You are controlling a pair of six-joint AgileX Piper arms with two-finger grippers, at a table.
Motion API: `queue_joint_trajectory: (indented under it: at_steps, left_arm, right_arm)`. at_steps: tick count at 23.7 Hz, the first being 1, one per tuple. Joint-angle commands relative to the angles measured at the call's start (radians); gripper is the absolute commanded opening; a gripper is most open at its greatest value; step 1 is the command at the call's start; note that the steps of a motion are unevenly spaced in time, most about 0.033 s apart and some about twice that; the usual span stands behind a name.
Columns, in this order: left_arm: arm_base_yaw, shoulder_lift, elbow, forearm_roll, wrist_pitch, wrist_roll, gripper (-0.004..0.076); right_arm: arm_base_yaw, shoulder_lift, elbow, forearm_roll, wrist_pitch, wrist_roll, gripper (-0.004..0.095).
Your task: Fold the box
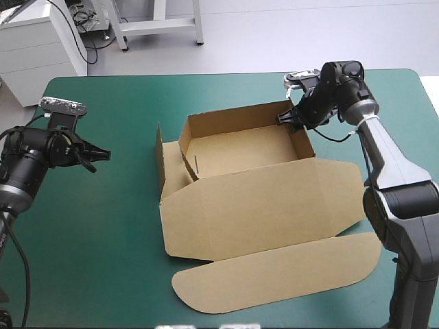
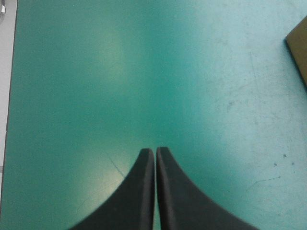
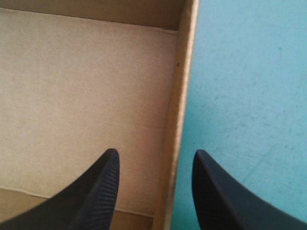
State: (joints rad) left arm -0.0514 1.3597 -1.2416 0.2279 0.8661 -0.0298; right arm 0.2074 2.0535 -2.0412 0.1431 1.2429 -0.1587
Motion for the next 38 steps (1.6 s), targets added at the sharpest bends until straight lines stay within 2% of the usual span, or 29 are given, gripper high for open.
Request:
queue_joint_trajectory:
  at_steps: [1,5,7,8,9,11,16,22,25,28,32,38]
  left_arm:
    - [0.001,-0.03,-0.032,0.006,-0.036,0.001,-0.0001]
    - [0.001,-0.03,-0.032,0.012,-0.036,0.001,-0.0001]
    - [0.001,-0.03,-0.032,0.019,-0.038,0.001,-0.0001]
    - [0.001,-0.03,-0.032,0.019,-0.036,0.001,-0.0001]
    - [0.001,-0.03,-0.032,0.019,-0.036,0.001,-0.0001]
    - [0.001,-0.03,-0.032,0.01,-0.036,0.001,-0.0001]
    - [0.001,-0.03,-0.032,0.011,-0.02,0.001,-0.0001]
    - [0.001,-0.03,-0.032,0.011,-0.037,0.001,-0.0001]
    - [0.001,-0.03,-0.032,0.011,-0.054,0.001,-0.0001]
    - [0.001,-0.03,-0.032,-0.011,-0.096,0.001,0.0001]
    - [0.001,-0.023,-0.032,-0.098,-0.126,0.001,0.0101]
    - [0.001,0.007,-0.032,-0.215,-0.126,0.001,0.0403]
  right_arm:
    - [-0.007,-0.007,-0.024,-0.004,0.009,-0.014,0.0446]
    - [-0.007,0.021,-0.026,-0.04,0.009,-0.016,0.0443]
    - [-0.007,0.036,-0.026,-0.033,0.007,-0.016,0.0403]
    - [-0.007,0.052,-0.026,-0.033,0.008,-0.016,0.0319]
    - [-0.007,0.056,-0.026,-0.033,0.008,-0.014,0.0276]
    - [-0.007,0.068,-0.026,-0.033,0.007,0.03,-0.0005]
    - [-0.016,0.02,-0.034,-0.029,0.009,0.081,-0.002]
    - [-0.162,-0.136,-0.051,0.182,0.01,0.025,-0.002]
    - [-0.234,-0.201,-0.051,0.243,0.01,-0.003,-0.002]
    - [-0.282,-0.269,-0.046,0.252,0.011,-0.013,-0.002]
    - [-0.336,-0.355,0.012,0.31,0.011,-0.041,-0.002]
    - [-0.336,-0.448,0.139,0.3,0.011,-0.074,-0.002]
